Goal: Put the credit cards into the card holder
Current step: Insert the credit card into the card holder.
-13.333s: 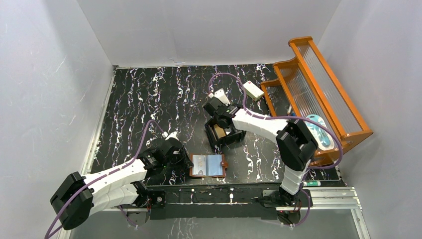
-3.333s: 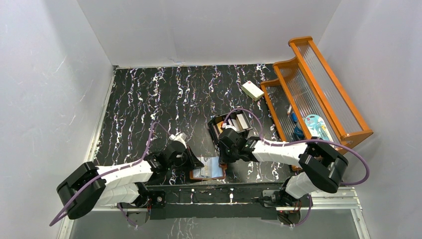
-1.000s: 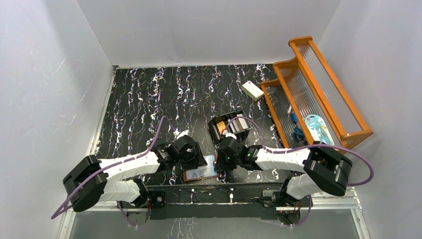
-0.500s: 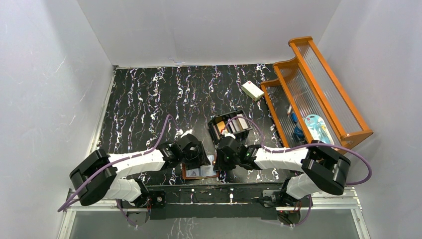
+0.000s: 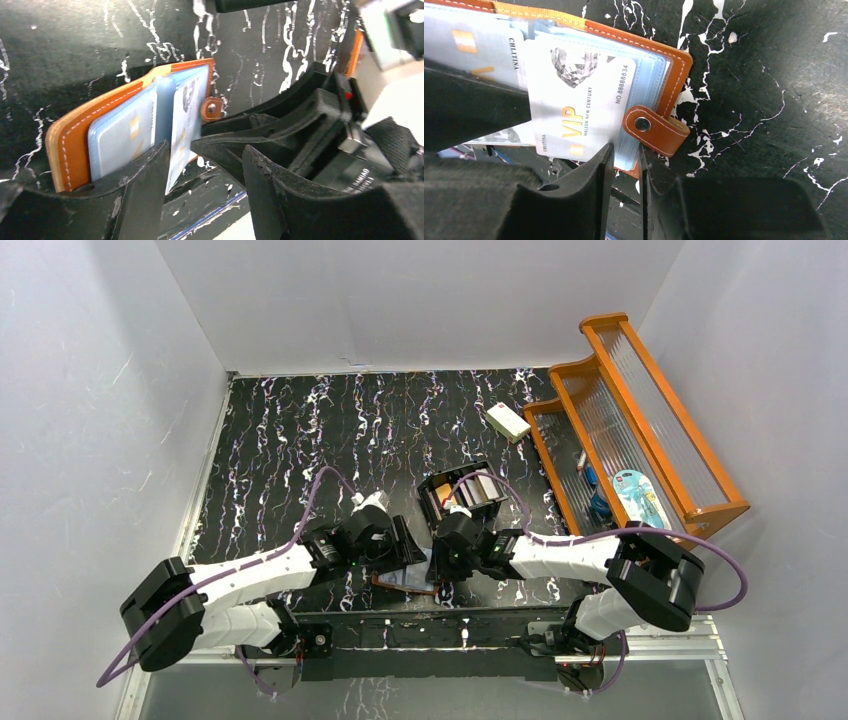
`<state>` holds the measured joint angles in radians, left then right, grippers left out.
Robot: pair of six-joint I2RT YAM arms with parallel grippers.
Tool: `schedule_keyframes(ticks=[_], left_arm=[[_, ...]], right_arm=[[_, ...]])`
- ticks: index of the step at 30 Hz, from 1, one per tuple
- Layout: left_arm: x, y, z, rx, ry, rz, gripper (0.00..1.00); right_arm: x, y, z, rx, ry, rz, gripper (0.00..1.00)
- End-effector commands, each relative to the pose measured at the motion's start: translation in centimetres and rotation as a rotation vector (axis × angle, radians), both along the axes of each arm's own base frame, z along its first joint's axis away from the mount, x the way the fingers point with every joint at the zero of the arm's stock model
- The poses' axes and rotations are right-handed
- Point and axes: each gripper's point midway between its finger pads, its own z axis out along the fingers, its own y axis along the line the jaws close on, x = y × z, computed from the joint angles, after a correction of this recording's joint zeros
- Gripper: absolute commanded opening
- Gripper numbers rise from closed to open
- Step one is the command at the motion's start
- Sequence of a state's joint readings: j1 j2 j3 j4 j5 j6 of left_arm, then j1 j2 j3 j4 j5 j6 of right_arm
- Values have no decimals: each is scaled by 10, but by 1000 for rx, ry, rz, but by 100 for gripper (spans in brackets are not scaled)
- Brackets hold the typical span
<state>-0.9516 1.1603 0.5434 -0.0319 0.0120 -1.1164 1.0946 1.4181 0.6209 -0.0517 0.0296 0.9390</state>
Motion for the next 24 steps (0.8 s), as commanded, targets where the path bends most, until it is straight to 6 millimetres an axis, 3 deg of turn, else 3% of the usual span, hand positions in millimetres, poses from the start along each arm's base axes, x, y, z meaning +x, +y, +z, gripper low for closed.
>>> schedule_keyframes(ticks=[1,13,24], left_arm=[[0,11,-5,77,27,30,53],[-4,12,-16,114,59,13,53],[9,37,15,224,-23,66,57]], right_arm=[[6,19,27,96,-41,10,33],[3,29,33,175,-12,-3,31],[5,22,31,156,-20,-36,34]])
